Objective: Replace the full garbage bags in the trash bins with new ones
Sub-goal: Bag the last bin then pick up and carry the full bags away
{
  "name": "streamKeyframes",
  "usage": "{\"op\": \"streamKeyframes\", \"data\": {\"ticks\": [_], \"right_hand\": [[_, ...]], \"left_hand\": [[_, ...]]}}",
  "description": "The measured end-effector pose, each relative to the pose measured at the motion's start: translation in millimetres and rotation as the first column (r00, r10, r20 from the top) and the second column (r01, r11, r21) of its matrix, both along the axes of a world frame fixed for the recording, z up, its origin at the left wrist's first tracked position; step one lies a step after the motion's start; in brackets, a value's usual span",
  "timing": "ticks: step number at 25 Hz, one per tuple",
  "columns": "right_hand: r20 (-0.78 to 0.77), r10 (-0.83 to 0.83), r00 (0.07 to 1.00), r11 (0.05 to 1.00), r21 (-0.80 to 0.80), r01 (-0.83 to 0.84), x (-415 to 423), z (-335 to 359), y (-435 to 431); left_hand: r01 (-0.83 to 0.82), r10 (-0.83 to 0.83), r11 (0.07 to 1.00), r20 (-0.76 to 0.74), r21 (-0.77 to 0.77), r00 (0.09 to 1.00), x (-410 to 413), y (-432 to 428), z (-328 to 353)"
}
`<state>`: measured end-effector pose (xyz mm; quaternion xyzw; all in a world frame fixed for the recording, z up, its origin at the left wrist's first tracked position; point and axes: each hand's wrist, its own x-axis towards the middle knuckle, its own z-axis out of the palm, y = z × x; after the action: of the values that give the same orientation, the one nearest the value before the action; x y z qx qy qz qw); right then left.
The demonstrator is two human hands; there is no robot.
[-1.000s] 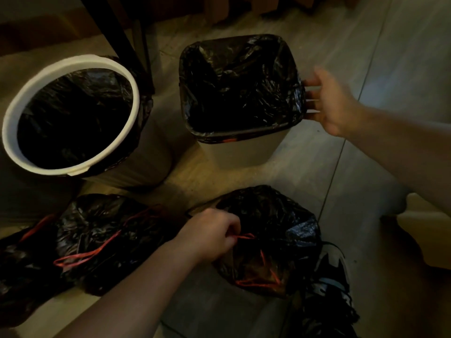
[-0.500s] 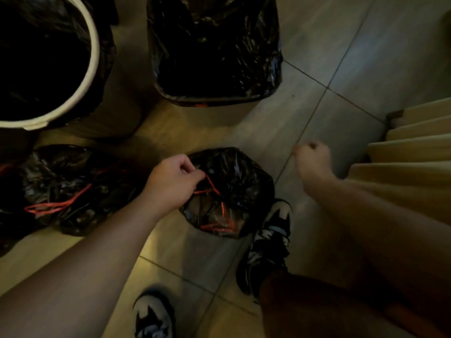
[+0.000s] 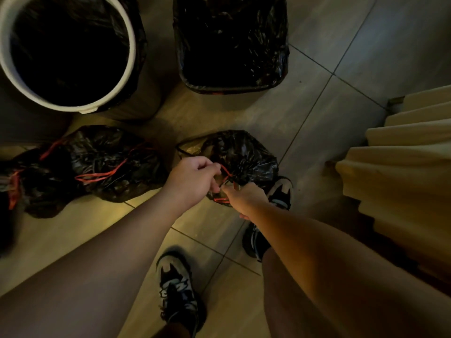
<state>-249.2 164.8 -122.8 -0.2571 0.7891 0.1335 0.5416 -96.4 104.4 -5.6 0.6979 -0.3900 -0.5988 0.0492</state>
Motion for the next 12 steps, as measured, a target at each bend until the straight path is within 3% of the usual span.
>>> {"op": "streamKeyframes", "data": {"ticks": [3, 6, 8, 9, 12], "right_hand": [[-0.122, -0.104, 0.987, 0.994, -0.036, 0.101, 12, -21, 14], [-0.144, -0.006, 0.99, 0.99, -0.138, -0.014, 6, -11, 31], [-0.04, -0.058, 0.998, 0.972, -0.229, 0.047, 1, 14, 38], [0.047, -0.173, 0.984, 0.948, -0.265, 0.179, 1, 32, 38], [0.362, -0.472, 0.804, 0.784, -0.245, 0.571, -4, 90, 28]], "left_hand": [[0.038, -0.038, 0.999, 0.005, -0.01, 0.999, 13, 5, 0], [-0.02, 0.02, 1.0, -0.019, -0.018, 1.0, 27, 11, 3], [-0.113, 0.113, 0.994, -0.086, 0.001, 0.99, 32, 14, 11], [-0.161, 0.161, 0.987, -0.124, 0.013, 0.979, 33, 17, 15], [-0.305, 0.31, 0.951, -0.218, 0.056, 0.925, 31, 24, 37]]}}
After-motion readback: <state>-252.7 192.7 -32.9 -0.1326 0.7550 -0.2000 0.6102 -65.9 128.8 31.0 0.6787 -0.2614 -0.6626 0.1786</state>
